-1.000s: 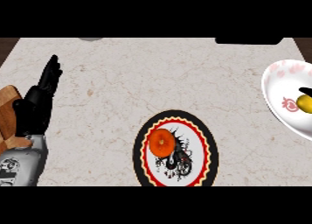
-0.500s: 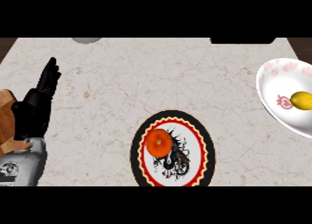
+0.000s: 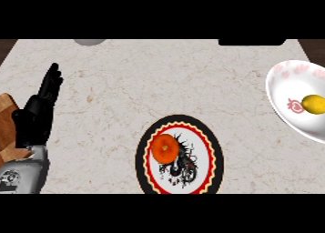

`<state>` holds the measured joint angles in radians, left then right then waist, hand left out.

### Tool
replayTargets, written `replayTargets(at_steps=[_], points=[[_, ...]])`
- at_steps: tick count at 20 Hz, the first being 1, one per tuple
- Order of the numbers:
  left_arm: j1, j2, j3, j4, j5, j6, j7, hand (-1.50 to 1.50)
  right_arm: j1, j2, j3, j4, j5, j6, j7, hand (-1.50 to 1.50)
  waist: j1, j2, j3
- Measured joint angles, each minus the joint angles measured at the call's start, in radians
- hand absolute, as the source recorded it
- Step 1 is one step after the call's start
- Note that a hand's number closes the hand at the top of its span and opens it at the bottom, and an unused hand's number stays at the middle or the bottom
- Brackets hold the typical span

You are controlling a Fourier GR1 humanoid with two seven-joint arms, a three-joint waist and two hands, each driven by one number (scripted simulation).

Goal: Pick the lemon from the plate and place it in the bowl

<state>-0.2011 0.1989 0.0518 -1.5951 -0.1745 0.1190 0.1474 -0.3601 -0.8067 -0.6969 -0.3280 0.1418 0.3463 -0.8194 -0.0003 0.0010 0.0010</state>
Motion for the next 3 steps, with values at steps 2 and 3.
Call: replayTargets(at_steps=[2,3], points=[[0.015,-0.002,-0.007,-0.024,-0.009,-0.001,0.012,0.00,0.028,-0.002,0.003,-0.021,-0.019,0.014,0.003,-1.50,0.000,-0.001,0.000],[0.003,0.002,-0.003,-0.023,-0.006,-0.007,0.022,0.00,0.031,-0.001,0.007,-0.020,-0.021,0.012,-0.002,-1.50,0.001,0.000,0.000]])
